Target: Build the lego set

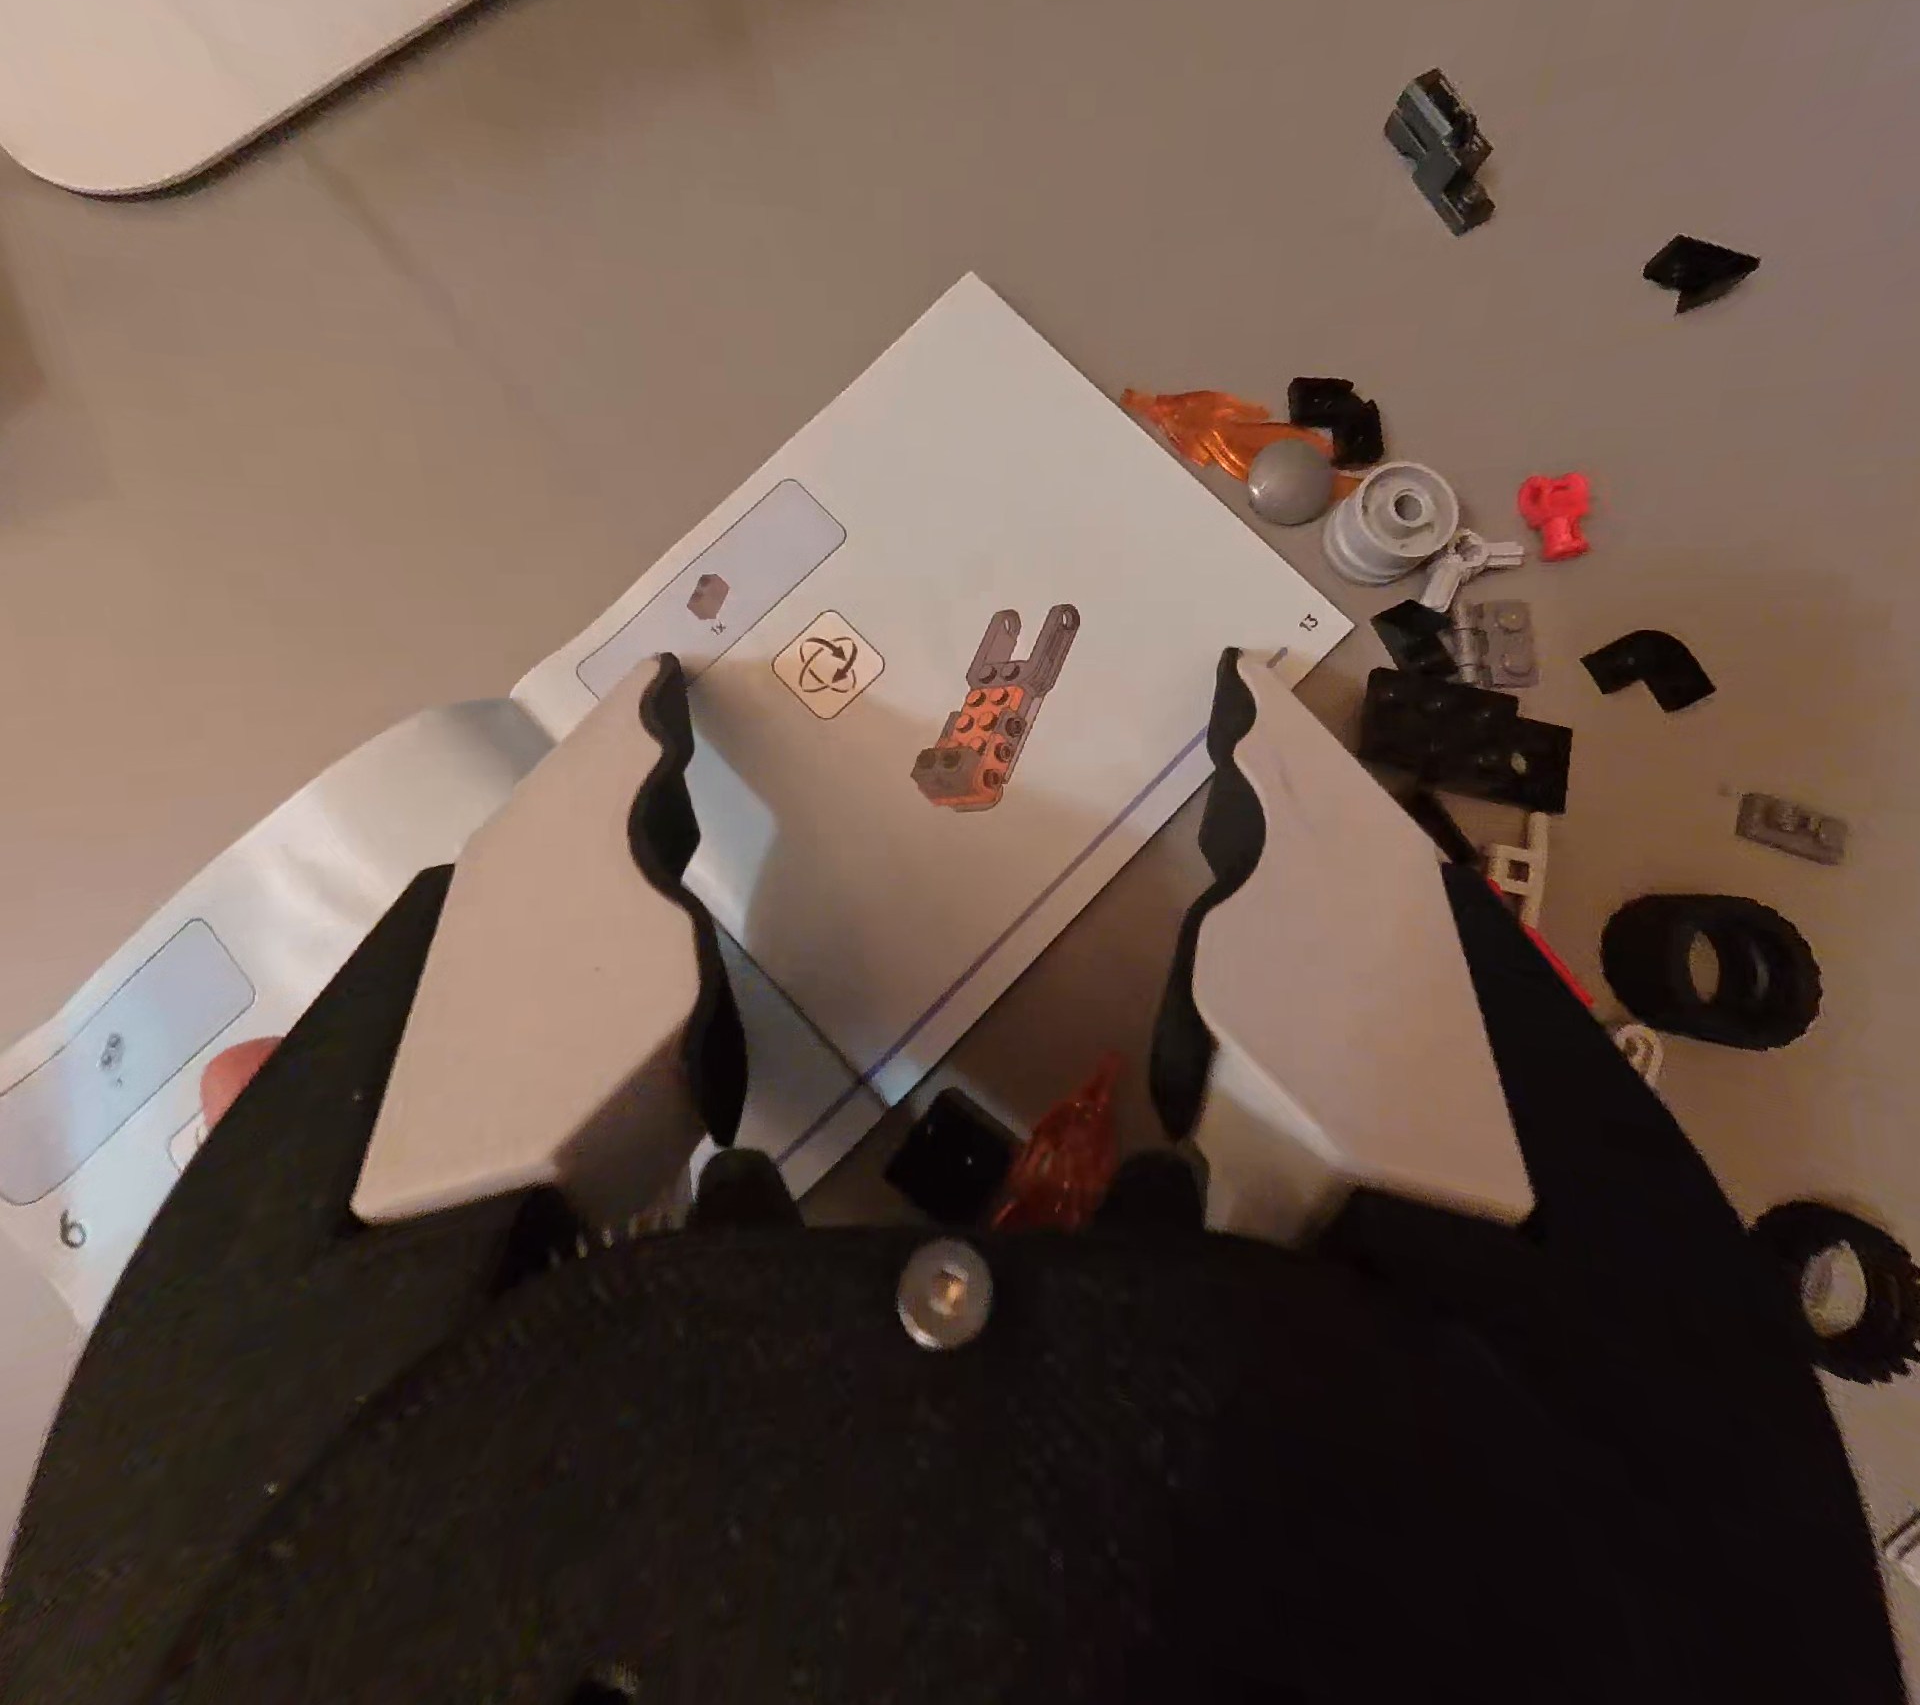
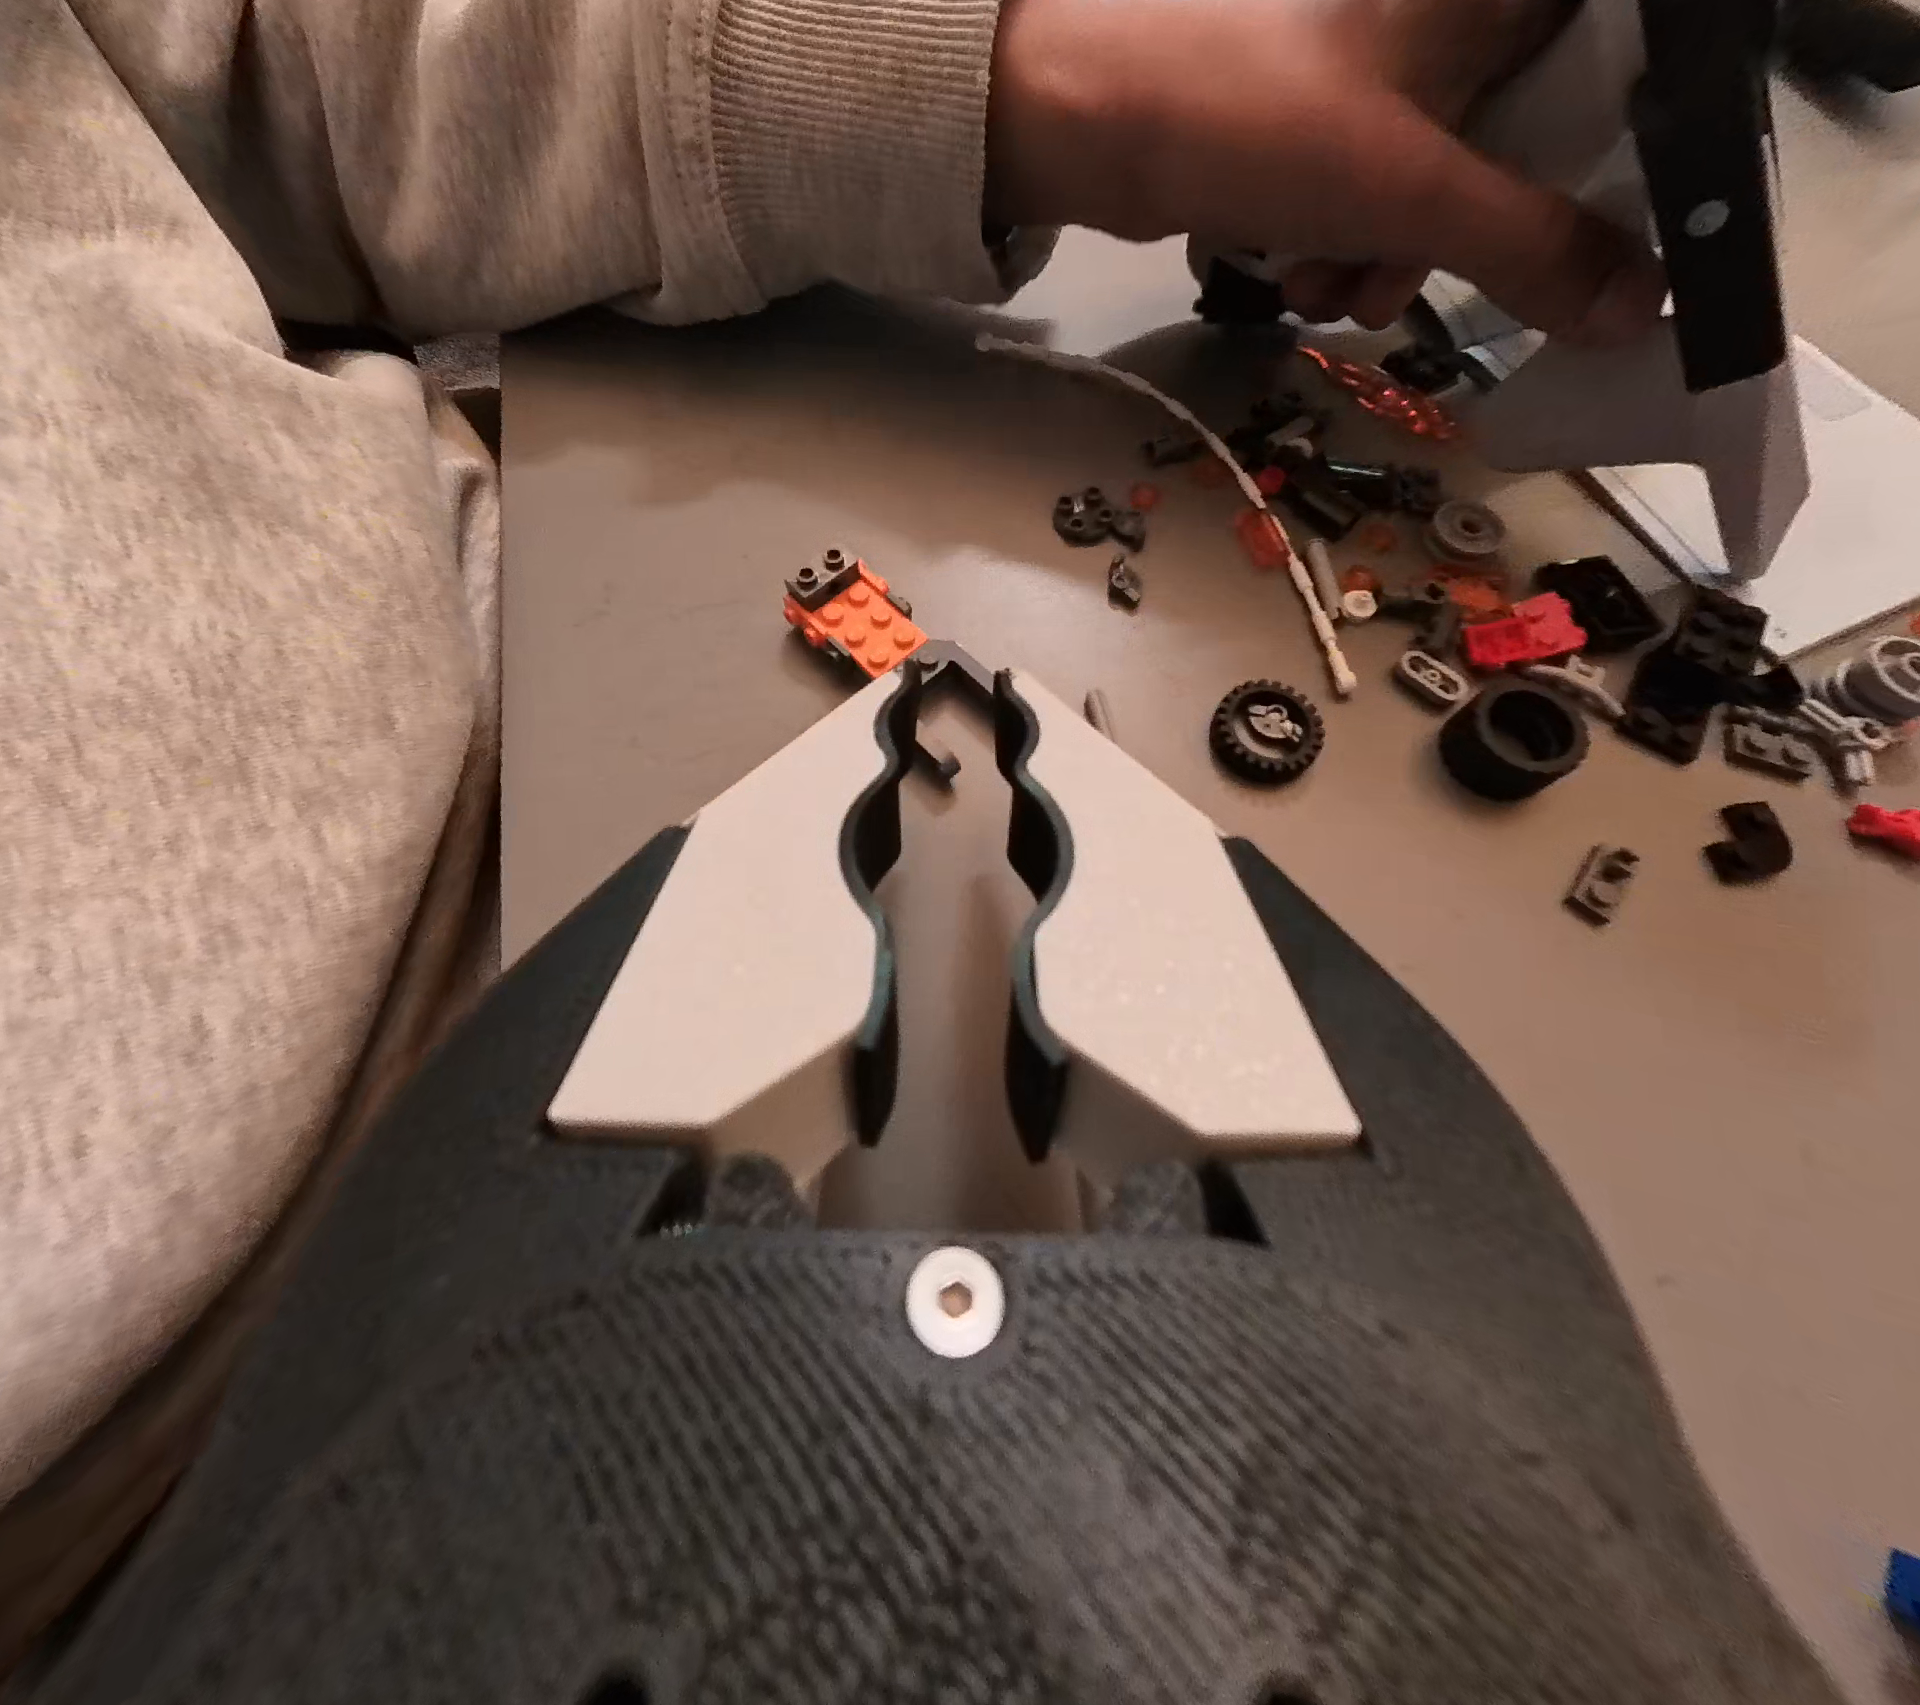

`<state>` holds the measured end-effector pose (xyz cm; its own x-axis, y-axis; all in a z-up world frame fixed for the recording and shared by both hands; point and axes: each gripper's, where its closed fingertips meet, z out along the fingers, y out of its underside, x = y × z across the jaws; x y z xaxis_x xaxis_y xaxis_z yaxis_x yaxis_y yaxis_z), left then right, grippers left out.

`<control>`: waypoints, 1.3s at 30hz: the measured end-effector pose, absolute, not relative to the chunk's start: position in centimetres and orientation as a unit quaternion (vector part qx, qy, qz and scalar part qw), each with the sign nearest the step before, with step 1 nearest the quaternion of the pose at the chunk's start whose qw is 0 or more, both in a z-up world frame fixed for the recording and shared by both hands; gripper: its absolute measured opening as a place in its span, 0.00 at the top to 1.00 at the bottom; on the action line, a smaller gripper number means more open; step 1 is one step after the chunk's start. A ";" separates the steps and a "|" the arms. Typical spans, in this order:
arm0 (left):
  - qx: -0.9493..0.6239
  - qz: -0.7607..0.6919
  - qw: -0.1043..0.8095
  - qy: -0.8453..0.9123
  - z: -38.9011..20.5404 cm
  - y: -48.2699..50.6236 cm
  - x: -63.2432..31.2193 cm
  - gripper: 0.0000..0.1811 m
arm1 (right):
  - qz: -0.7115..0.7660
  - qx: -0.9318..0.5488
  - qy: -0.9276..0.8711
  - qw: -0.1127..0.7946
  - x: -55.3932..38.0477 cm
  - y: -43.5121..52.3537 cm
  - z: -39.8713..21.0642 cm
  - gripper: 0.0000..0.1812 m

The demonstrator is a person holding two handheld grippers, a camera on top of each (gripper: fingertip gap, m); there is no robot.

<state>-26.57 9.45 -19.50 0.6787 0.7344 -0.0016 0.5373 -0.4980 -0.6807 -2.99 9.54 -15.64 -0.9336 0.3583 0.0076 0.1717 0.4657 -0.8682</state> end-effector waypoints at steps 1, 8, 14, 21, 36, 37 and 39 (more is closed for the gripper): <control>-0.854 0.146 0.334 -0.371 -19.5 9.4 -26.6 0.44 | 0.493 -0.156 -0.851 0.095 -3.0 9.5 -15.7 0.93; -0.856 0.145 0.332 -0.369 -19.4 9.2 -26.6 0.58 | 0.488 -0.156 -0.853 0.096 -3.0 9.5 -15.8 0.93; -0.854 0.166 0.333 -0.363 -19.2 8.7 -27.0 0.90 | 0.482 -0.155 -0.856 0.102 -3.1 9.5 -16.0 0.94; -0.856 0.169 0.328 -0.362 -19.0 8.5 -26.8 0.89 | 0.479 -0.155 -0.858 0.106 -3.1 9.5 -16.1 0.94; -0.848 0.151 0.313 -0.400 -19.9 8.2 -27.7 0.35 | 0.476 -0.155 -0.859 0.103 -3.1 9.5 -16.2 0.94; -0.849 0.150 0.310 -0.402 -19.9 8.2 -27.7 0.36 | 0.476 -0.154 -0.859 0.104 -3.1 9.5 -16.2 0.94; -0.847 0.152 0.307 -0.407 -19.8 7.8 -27.9 0.41 | 0.476 -0.154 -0.860 0.105 -3.1 9.5 -16.2 0.94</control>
